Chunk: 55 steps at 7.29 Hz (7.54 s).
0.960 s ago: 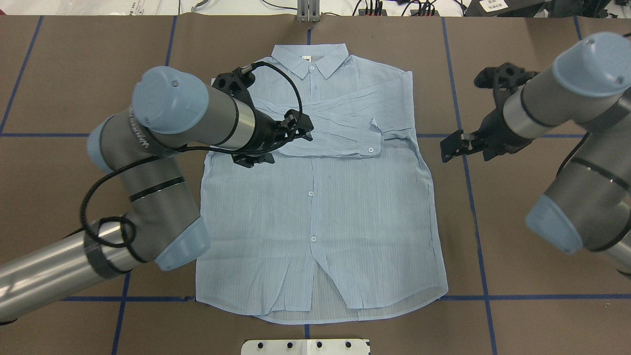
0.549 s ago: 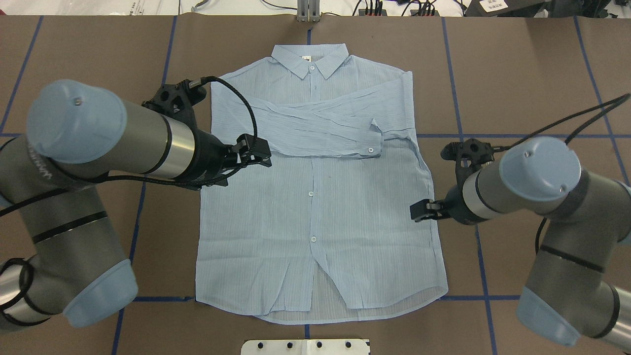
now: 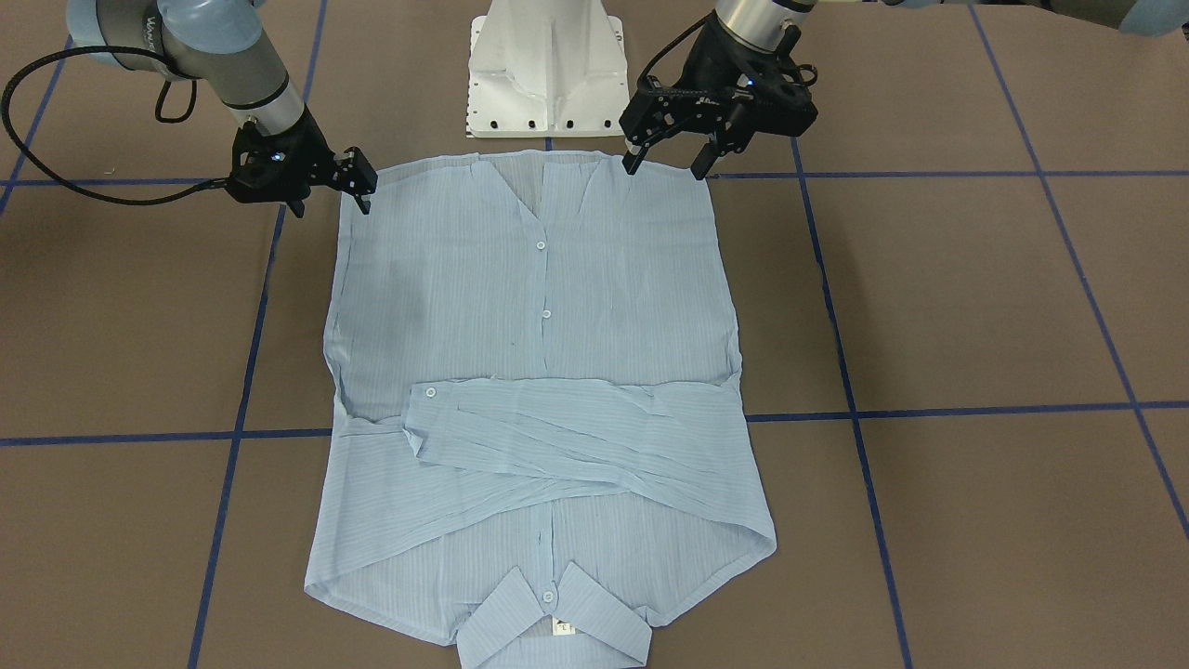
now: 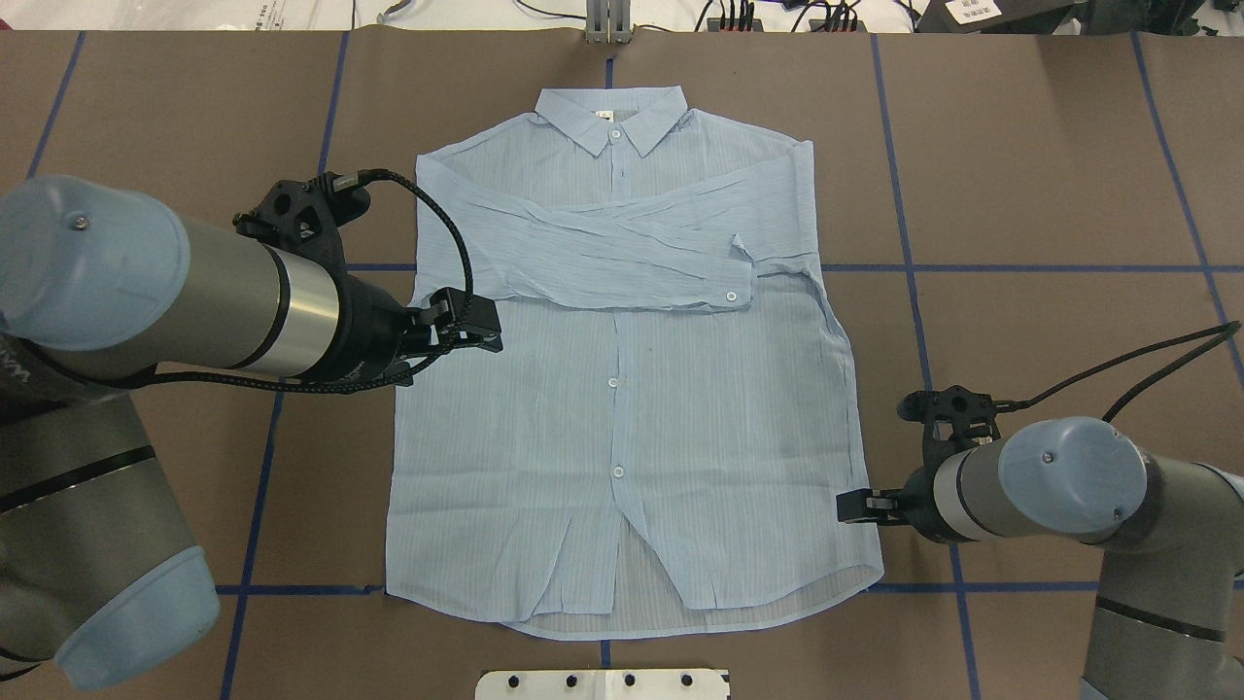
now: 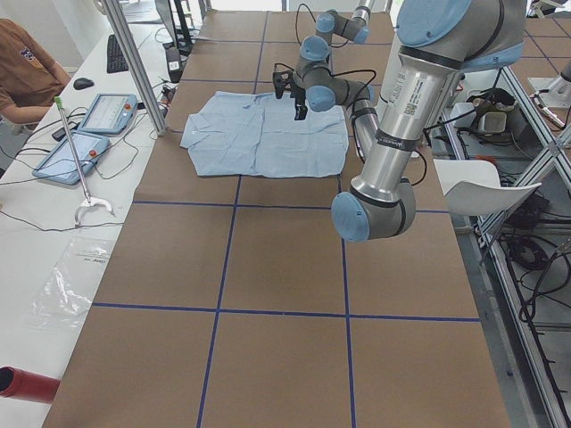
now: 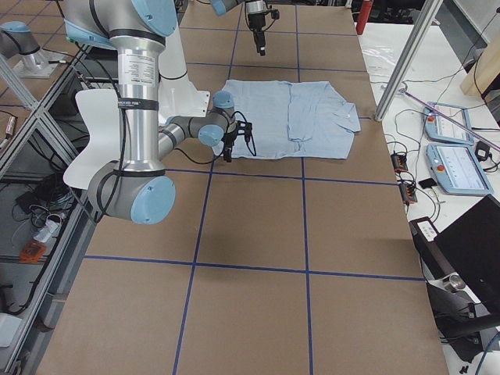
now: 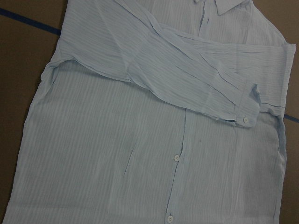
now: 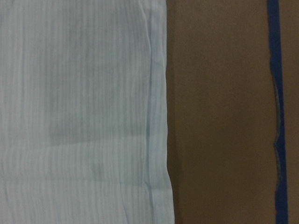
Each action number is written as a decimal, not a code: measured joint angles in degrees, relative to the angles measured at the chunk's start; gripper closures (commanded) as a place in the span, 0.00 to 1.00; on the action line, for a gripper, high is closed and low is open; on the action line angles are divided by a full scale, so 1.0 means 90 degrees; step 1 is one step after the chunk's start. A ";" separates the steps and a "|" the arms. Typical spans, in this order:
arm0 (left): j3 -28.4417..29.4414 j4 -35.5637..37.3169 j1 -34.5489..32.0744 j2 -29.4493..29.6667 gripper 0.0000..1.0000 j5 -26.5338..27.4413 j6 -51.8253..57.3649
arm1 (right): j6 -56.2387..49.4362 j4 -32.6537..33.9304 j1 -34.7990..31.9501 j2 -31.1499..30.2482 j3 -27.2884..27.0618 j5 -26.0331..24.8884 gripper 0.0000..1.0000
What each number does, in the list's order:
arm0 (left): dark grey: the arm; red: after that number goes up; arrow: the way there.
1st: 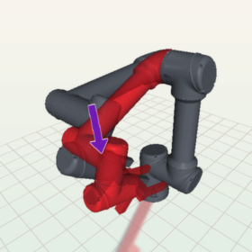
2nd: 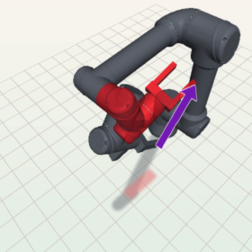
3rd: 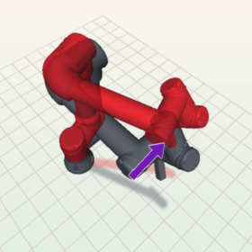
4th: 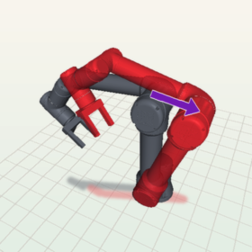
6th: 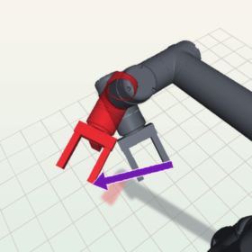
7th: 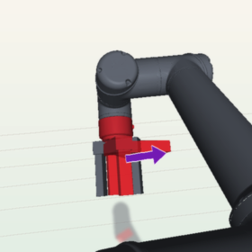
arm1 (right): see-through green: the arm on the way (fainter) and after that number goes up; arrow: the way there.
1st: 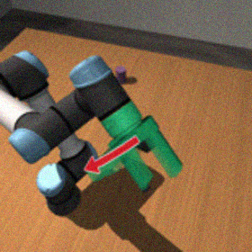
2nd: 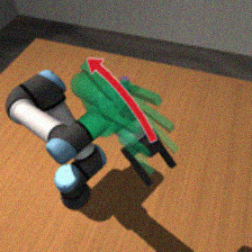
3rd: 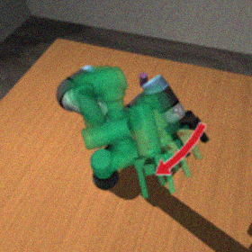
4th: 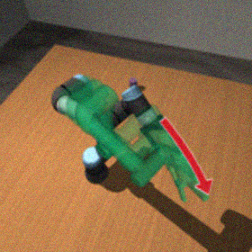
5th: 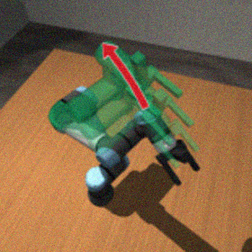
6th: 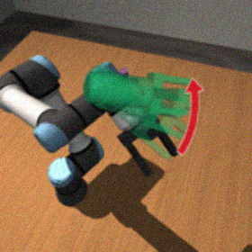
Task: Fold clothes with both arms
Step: 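Release the sleeve and move both grippers to the shirt hem corners, then grasp the hem corners nearest the robot with both grippers, then lift the hem and fold it toward the collar with both grippers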
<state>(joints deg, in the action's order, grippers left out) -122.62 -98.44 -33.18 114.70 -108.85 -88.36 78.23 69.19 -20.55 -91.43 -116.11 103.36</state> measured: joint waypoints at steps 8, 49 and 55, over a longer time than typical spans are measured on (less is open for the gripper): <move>0.0026 -0.0006 0.0001 0.0034 0.00 0.0024 0.0003 | 0.0019 0.0170 0.0445 0.0051 0.0012 0.0017 0.67; 0.0193 0.0195 0.1777 -0.1672 1.00 0.1125 0.0245 | -0.0098 0.0165 -0.0966 0.0180 -0.0666 0.0838 1.00; -0.0142 0.0185 0.0103 -0.1260 1.00 0.0240 0.0851 | -0.0012 0.0185 -0.2407 0.1271 -0.0087 0.1271 1.00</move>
<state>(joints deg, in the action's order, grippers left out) -123.90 -96.77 -32.25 103.37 -106.68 -80.70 78.12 70.85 -42.21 -79.99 -116.89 114.80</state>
